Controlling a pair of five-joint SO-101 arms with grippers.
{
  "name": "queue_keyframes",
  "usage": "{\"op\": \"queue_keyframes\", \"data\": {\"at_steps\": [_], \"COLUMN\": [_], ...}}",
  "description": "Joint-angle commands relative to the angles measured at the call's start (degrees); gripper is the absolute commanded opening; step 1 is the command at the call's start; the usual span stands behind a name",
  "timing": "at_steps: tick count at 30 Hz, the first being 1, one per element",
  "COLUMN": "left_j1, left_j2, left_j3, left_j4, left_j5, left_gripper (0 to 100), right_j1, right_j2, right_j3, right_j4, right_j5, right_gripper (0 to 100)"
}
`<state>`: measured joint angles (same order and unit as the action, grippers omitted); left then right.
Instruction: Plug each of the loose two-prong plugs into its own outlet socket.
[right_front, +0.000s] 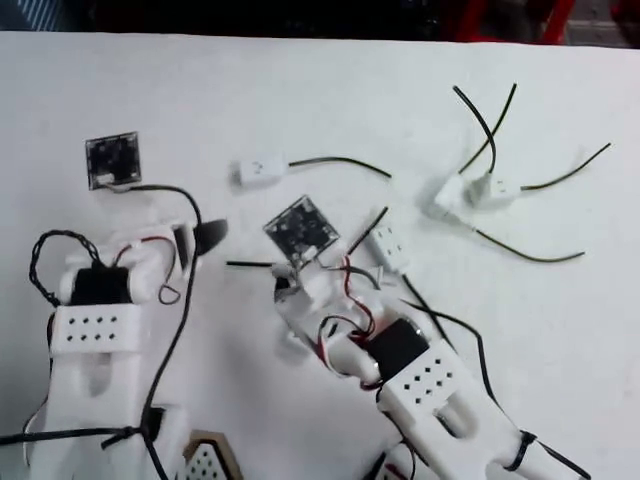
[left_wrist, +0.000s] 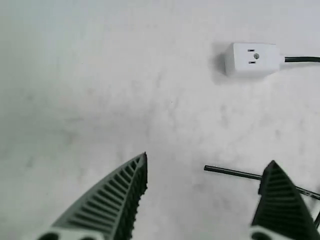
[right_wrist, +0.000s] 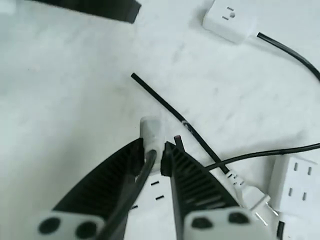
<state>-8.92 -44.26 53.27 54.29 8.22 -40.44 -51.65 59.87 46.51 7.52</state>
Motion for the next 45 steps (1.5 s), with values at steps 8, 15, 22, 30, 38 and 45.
{"op": "queue_keyframes", "data": {"at_steps": [8,15,22,30,38,45], "left_j1": [8.57,20.79,31.87,33.01,33.01,32.48], "left_j2": [-1.27,-1.27,-1.10,14.46,39.25,49.36], "left_j3": [-2.90,-3.43,-0.62,-2.73,-16.35,-23.38], "left_j4": [8.26,15.30,12.13,6.07,6.15,5.89], "left_j5": [-9.85,-12.66,-12.40,-15.74,-15.82,-17.76], "left_gripper": [35,41,41,37,37,26], "right_j1": [17.36,27.91,31.25,30.90,30.90,30.90], "right_j2": [-1.71,-1.45,-1.45,-1.54,-1.54,-1.54], "right_j3": [-5.54,-5.45,-5.27,-0.70,-0.44,-0.26], "right_j4": [1.54,-4.26,-5.49,-10.68,-10.68,-10.68], "right_j5": [-2.20,-8.97,-12.13,-12.04,-12.13,-12.13], "right_gripper": [1.7,1.7,1.7,1.7,1.7,1.7]}}
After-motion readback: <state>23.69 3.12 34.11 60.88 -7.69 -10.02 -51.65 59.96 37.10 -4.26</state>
